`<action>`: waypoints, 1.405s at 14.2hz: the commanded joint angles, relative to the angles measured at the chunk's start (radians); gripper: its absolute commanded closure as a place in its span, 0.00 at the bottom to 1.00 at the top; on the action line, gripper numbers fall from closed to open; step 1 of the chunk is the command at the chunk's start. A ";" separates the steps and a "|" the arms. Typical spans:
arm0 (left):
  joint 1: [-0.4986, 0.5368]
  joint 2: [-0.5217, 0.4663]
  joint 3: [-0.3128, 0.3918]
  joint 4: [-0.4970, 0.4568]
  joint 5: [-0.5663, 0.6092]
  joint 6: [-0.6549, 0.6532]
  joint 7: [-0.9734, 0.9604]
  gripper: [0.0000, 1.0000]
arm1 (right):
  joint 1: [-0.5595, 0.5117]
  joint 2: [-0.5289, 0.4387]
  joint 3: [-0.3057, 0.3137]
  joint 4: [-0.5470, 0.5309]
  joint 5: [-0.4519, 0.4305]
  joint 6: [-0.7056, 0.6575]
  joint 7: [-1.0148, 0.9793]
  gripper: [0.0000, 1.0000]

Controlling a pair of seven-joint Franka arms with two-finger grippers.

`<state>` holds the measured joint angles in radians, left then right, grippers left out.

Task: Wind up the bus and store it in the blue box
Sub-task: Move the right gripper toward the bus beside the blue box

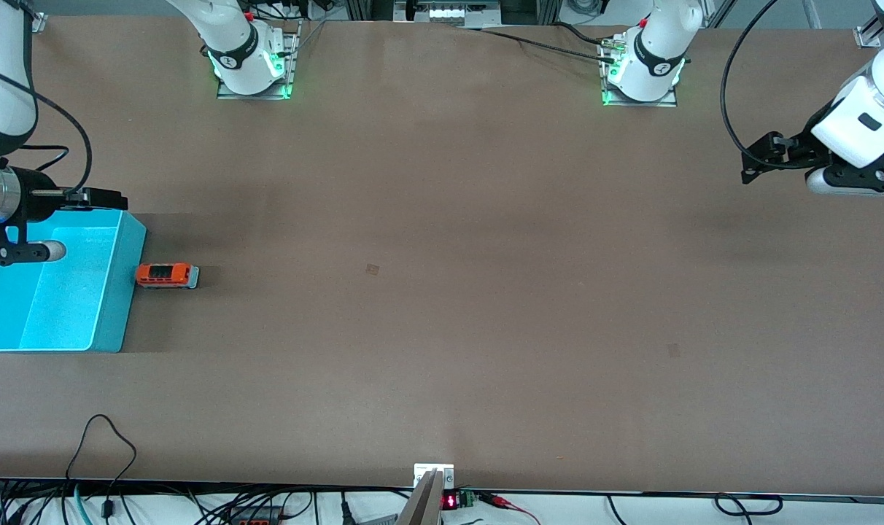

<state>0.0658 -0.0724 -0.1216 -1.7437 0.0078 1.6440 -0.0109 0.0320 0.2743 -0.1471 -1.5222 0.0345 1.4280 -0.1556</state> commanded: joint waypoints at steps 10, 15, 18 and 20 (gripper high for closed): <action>-0.003 0.016 -0.041 0.042 0.003 -0.026 -0.020 0.00 | -0.254 -0.072 0.169 -0.392 -0.016 0.449 -0.649 0.00; -0.003 0.016 -0.043 0.042 0.003 -0.024 -0.021 0.00 | -0.245 -0.014 0.187 -0.403 -0.041 0.603 -0.927 0.00; 0.000 0.016 -0.040 0.042 0.001 -0.027 -0.017 0.00 | -0.247 -0.004 0.233 -0.404 -0.123 0.657 -0.993 0.00; -0.001 0.016 -0.041 0.042 0.003 -0.026 -0.017 0.00 | -0.251 -0.001 0.263 -0.438 -0.204 0.724 -0.995 0.00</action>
<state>0.0654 -0.0699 -0.1602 -1.7320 0.0078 1.6423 -0.0179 -0.1976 0.2830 0.0791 -1.9189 -0.1057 2.0878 -1.1186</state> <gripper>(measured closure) 0.000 0.000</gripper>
